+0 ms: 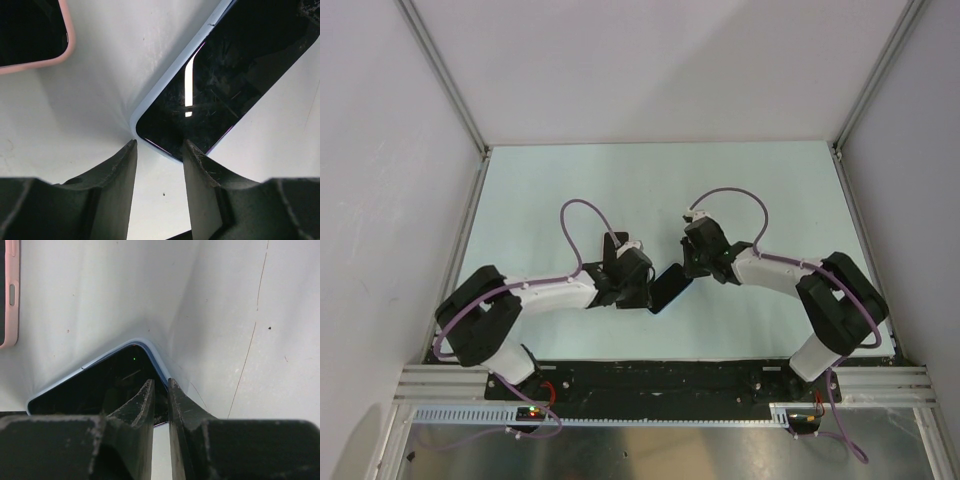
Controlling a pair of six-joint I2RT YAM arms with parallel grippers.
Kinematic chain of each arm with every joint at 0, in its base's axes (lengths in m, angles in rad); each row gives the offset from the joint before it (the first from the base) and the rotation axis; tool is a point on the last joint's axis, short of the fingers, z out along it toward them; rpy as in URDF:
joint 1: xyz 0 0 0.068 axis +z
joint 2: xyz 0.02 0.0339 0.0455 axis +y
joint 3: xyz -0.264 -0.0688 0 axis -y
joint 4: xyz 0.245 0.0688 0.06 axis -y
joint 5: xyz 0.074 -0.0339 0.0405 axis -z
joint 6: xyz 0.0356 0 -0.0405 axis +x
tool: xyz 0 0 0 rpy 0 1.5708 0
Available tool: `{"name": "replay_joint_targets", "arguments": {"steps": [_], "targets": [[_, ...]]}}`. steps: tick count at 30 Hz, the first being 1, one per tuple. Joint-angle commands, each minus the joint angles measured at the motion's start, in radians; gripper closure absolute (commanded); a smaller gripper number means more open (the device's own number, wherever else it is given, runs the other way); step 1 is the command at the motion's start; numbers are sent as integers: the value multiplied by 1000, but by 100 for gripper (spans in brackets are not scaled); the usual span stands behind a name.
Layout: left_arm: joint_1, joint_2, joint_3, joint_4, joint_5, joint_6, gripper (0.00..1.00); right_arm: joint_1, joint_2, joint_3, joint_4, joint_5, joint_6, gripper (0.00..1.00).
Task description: Put the phone into the phone case
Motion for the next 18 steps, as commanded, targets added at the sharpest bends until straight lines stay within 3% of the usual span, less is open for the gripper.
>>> {"name": "replay_joint_targets", "arguments": {"steps": [1, 18], "targets": [[-1, 21, 28, 16, -11, -3, 53, 73, 74, -107, -71, -89, 68, 84], [47, 69, 53, 17, -3, 17, 53, 192, 62, -150, -39, -121, 152, 85]]}}
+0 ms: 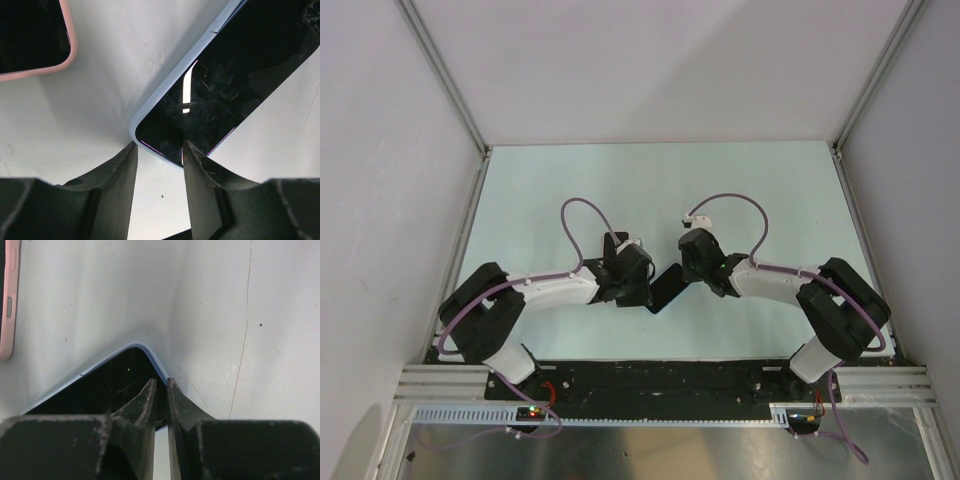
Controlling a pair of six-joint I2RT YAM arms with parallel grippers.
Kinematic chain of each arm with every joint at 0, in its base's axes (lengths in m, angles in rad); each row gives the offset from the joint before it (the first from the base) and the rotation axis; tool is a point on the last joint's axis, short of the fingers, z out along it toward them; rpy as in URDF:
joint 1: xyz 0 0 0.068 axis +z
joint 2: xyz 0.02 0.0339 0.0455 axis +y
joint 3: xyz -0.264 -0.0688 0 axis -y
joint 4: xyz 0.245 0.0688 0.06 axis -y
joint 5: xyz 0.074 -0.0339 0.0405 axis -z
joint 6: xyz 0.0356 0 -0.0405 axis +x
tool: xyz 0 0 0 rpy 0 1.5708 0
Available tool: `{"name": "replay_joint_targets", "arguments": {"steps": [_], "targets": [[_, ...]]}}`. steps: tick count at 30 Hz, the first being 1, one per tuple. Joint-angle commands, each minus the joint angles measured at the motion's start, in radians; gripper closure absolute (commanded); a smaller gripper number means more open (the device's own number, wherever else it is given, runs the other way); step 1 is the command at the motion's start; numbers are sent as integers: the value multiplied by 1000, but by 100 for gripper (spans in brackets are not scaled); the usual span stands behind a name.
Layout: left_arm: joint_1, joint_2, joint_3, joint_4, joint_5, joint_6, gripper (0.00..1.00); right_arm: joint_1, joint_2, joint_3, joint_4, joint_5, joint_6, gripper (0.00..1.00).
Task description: Put the phone into the phone case
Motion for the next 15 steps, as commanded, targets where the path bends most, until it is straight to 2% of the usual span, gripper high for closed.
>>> {"name": "replay_joint_targets", "arguments": {"steps": [1, 15], "targets": [[16, 49, 38, 31, -30, 16, 53, 105, 101, -72, -143, -300, 101, 85], [62, 148, 144, 34, -10, 61, 55, 90, 71, -75, -133, -332, 123, 85]]}}
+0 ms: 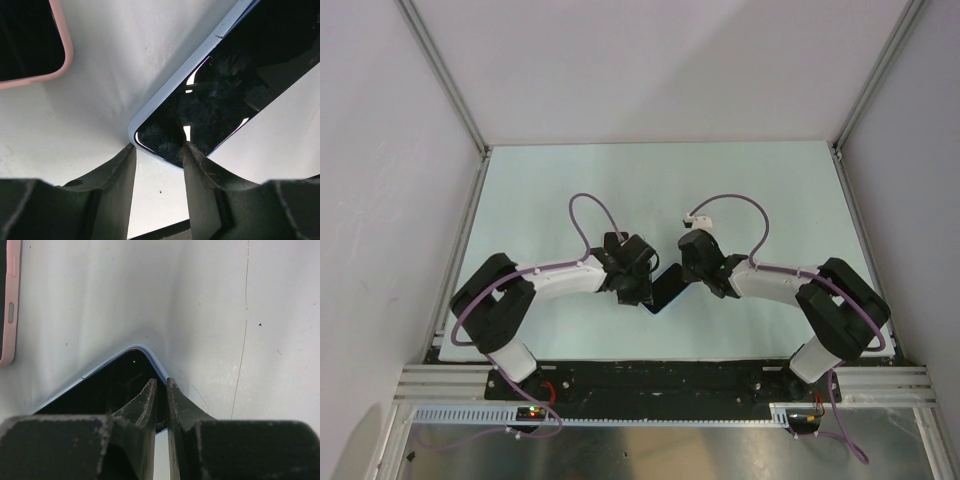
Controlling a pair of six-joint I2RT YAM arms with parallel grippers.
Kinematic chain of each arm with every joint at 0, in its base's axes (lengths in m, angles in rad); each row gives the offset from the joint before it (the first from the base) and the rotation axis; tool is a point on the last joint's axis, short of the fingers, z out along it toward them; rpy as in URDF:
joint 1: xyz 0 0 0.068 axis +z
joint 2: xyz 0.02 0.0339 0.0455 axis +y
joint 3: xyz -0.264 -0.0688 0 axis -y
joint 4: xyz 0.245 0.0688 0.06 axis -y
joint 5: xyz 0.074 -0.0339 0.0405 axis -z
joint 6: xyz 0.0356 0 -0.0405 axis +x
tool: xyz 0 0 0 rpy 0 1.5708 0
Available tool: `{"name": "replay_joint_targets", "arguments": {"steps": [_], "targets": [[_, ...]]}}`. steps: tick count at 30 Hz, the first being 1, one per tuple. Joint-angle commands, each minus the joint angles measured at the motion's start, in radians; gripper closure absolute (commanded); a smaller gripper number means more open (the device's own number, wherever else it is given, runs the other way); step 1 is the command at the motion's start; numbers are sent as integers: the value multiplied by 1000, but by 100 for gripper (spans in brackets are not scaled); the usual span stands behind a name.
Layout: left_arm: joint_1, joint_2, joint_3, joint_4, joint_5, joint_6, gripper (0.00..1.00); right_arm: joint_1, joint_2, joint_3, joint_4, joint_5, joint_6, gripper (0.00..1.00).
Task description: Put the phone into the phone case
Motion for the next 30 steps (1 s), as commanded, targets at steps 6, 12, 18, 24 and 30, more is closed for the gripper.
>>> {"name": "replay_joint_targets", "arguments": {"steps": [6, 12, 18, 24, 30], "targets": [[53, 87, 62, 151, -64, 61, 55, 51, 30, -70, -166, -354, 104, 85], [67, 83, 77, 148, -59, 87, 55, -17, -16, -68, -155, -384, 104, 85], [74, 58, 83, 131, -51, 111, 55, -92, -57, -57, -156, -404, 94, 80], [75, 14, 69, 113, -43, 124, 54, -144, -83, -26, -167, -388, 65, 71], [76, -54, 45, 99, -39, 131, 49, -182, -95, 9, -176, -371, 25, 67]]}}
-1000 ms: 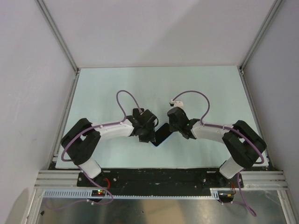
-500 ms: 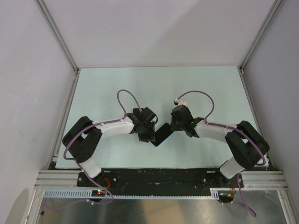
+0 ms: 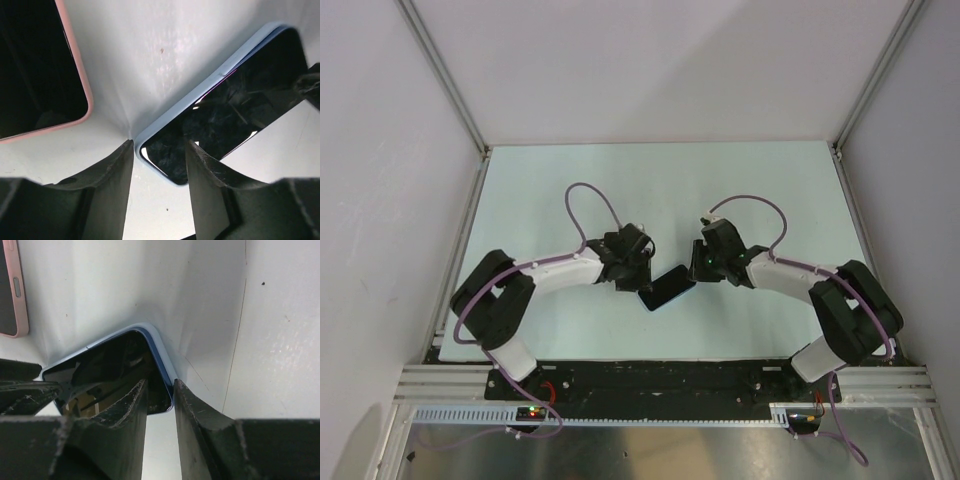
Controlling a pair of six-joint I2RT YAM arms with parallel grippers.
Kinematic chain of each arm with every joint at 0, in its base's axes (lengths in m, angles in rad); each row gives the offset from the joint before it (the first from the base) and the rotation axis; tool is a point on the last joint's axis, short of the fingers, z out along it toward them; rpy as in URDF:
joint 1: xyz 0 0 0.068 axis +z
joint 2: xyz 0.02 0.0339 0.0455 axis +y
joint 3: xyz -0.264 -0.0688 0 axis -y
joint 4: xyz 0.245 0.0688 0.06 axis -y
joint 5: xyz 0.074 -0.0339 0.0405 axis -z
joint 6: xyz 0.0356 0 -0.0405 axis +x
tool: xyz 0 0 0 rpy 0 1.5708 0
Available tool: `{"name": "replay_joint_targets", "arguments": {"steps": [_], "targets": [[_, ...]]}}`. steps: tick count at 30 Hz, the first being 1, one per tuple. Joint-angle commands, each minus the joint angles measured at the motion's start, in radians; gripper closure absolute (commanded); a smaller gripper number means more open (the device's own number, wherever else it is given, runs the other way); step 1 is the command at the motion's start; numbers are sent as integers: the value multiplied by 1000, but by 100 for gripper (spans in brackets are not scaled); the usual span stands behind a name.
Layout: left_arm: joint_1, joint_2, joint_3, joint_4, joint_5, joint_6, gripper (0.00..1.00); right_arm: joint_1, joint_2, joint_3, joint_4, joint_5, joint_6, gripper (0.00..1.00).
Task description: Put the phone into the phone case
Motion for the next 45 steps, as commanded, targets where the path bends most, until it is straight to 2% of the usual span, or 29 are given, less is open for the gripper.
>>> {"name": "replay_joint_targets", "arguments": {"steps": [1, 5, 12, 18, 40, 45], "targets": [[12, -91, -1, 83, -52, 36, 47, -9, -36, 33, -83, -49, -30, 67], [13, -124, -19, 81, -36, 35, 44, -6, -59, 34, -113, -35, -39, 65], [-3, -177, -88, 84, -26, -3, 44, 35, -114, 16, -168, 14, -41, 66], [-26, -186, -126, 101, -31, -29, 47, 34, -92, 16, -143, 8, -49, 71], [-62, -125, -156, 180, 19, -84, 50, 12, -4, 39, -99, 40, -94, 72], [-63, -126, -167, 180, 12, -92, 51, 22, 12, 40, -100, 42, -96, 76]]}}
